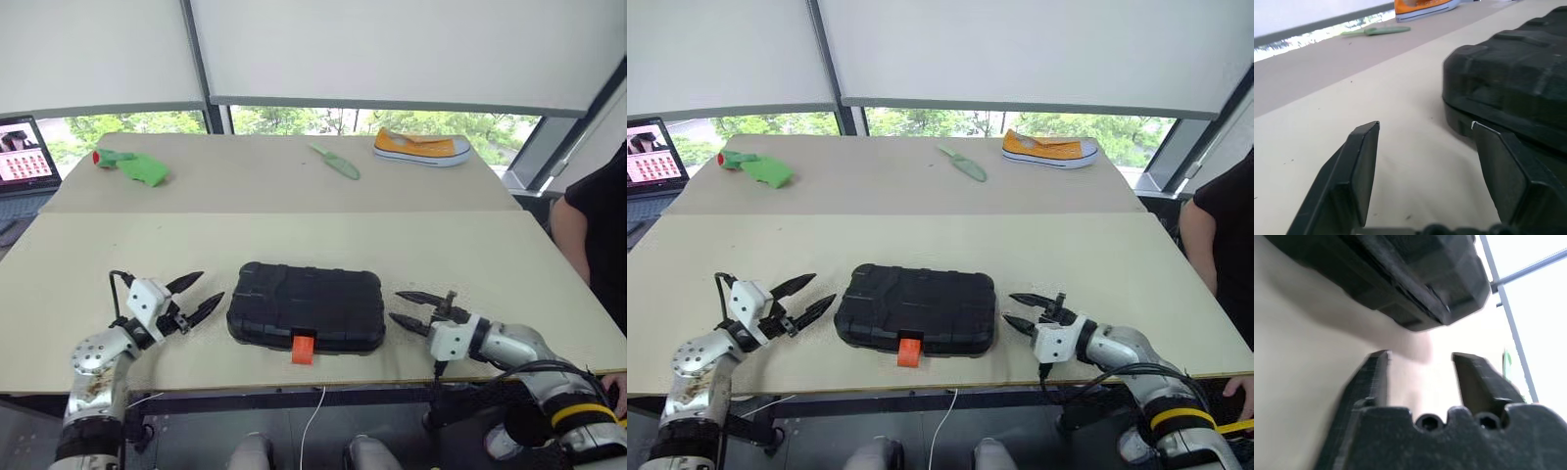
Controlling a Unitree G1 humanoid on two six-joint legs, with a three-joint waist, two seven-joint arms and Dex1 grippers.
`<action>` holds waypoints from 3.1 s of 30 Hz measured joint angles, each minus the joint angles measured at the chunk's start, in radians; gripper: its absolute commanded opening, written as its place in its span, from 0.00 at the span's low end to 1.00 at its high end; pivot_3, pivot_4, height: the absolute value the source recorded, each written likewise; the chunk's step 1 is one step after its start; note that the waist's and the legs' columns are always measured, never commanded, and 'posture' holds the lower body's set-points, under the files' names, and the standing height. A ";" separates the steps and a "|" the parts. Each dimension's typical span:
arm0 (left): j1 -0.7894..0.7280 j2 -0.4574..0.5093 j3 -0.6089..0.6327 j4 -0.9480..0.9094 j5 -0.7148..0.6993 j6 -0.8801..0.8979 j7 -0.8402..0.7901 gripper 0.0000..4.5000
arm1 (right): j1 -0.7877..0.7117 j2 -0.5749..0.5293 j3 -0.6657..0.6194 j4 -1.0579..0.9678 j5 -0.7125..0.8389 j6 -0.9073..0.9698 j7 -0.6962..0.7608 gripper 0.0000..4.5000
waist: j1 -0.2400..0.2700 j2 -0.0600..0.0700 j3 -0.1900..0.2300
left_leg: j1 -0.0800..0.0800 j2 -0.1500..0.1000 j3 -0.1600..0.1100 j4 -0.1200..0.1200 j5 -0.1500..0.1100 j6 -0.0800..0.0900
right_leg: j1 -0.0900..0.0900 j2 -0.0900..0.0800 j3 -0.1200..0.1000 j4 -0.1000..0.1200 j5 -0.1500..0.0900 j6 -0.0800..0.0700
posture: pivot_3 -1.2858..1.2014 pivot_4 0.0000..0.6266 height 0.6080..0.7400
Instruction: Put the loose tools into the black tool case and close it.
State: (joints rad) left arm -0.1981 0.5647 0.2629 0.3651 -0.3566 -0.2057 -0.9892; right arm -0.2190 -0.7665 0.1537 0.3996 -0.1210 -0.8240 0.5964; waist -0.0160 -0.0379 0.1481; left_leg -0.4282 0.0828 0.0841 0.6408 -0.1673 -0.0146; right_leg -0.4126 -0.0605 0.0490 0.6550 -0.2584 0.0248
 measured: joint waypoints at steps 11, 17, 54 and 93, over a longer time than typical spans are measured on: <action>-0.485 -0.012 -0.159 0.343 0.134 0.109 0.009 0.00 | 0.264 -0.175 0.009 -0.661 0.568 0.773 0.339 0.00 | 0.018 -0.004 0.001 | 0.003 0.001 -0.001 0.001 0.000 0.000 | 0.007 0.001 -0.003 -0.008 -0.001 0.004 | 0.52 0.24 1.00; -0.649 -0.025 -0.258 0.605 0.240 0.071 -0.079 0.00 | 0.159 -0.096 0.139 -0.737 0.487 0.985 0.344 0.00 | 0.005 -0.006 0.001 | -0.007 0.000 -0.002 0.001 -0.002 0.002 | -0.001 0.002 -0.003 -0.008 0.001 0.001 | 0.52 0.24 1.00; -0.489 -0.057 -0.315 -0.176 -0.051 0.738 -0.146 0.00 | 0.002 0.176 -0.104 -0.383 0.422 0.712 0.347 0.00 | 0.019 -0.005 0.001 | -0.010 -0.001 -0.003 0.005 0.002 0.002 | -0.006 0.003 0.000 -0.005 0.005 0.004 | 0.52 0.24 1.00; -0.378 -0.103 -0.443 -0.155 0.125 0.575 -0.089 0.00 | -0.142 0.422 0.105 -0.138 0.263 0.738 0.426 0.00 | -0.019 0.010 -0.016 | 0.022 -0.001 -0.001 -0.008 -0.002 0.004 | 0.020 0.002 0.002 -0.007 -0.005 0.005 | 0.52 0.24 1.00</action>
State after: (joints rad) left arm -0.5757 0.4619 -0.1796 0.2104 -0.2318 0.3692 -1.0786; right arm -0.3611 -0.3450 0.2588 0.2619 0.1422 -0.0856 1.0229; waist -0.0347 -0.0277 0.1322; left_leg -0.4060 0.0818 0.0834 0.6330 -0.1696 -0.0103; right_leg -0.3921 -0.0581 0.0509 0.6478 -0.2639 0.0300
